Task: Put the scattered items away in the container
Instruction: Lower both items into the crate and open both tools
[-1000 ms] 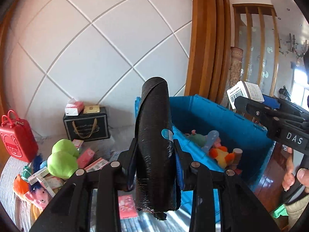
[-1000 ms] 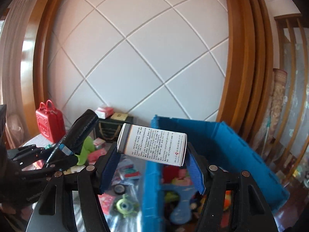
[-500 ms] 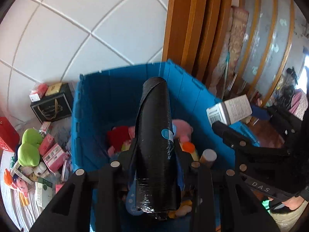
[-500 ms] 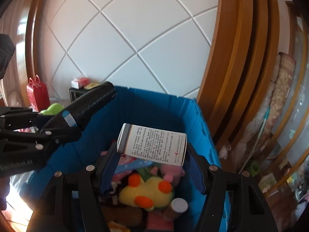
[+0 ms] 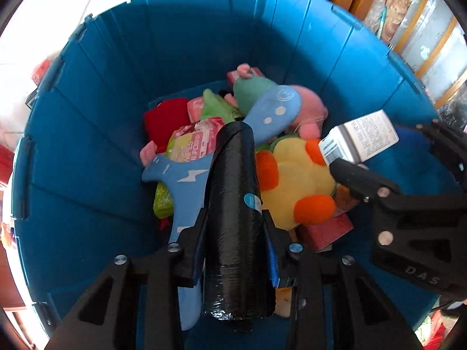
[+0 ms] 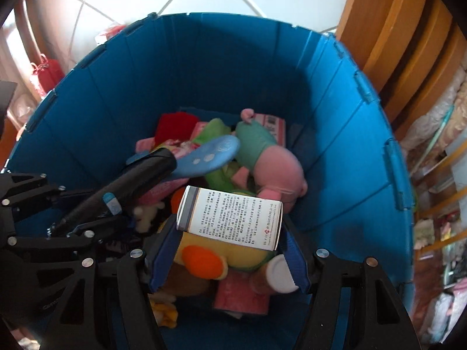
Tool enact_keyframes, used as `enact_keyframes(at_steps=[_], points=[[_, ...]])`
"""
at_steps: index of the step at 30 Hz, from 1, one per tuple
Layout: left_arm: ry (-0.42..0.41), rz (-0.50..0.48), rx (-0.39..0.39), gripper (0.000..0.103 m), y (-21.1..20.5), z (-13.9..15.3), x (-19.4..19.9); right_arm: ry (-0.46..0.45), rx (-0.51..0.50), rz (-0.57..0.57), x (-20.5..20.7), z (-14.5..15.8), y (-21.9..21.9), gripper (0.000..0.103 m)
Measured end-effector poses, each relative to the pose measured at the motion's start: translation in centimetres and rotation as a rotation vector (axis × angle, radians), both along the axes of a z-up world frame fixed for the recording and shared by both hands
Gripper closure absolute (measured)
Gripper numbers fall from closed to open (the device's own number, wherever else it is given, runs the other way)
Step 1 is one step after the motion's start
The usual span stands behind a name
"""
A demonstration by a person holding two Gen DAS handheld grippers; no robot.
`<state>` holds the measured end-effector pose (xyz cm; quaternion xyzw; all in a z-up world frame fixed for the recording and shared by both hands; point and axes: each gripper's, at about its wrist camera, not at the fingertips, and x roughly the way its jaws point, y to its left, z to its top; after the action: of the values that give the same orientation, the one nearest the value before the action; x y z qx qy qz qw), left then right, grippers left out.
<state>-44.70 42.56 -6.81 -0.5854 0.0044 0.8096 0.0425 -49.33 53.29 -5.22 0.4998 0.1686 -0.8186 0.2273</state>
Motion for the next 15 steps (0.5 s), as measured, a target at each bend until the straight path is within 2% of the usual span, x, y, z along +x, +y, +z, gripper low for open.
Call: enact_keyframes(at_steps=[6, 8, 9, 15], points=[[-0.037, -0.001, -0.023, 0.068, 0.3, -0.6, 0.1, -0.039, 0.04, 0.002, -0.9, -0.9, -0.1, 0.037], [-0.053, -0.016, -0.023, 0.057, 0.5, -0.6, 0.4, -0.039, 0.046, 0.003, -1.0, -0.9, -0.1, 0.037], [-0.057, -0.021, -0.024, 0.055, 0.5, -0.7, 0.7, -0.036, 0.051, 0.006, -1.1, -0.9, -0.2, 0.037], [-0.034, -0.033, -0.043, 0.054, 0.7, 0.1, 2.4, -0.024, 0.069, 0.034, -0.5, -0.8, -0.5, 0.037]])
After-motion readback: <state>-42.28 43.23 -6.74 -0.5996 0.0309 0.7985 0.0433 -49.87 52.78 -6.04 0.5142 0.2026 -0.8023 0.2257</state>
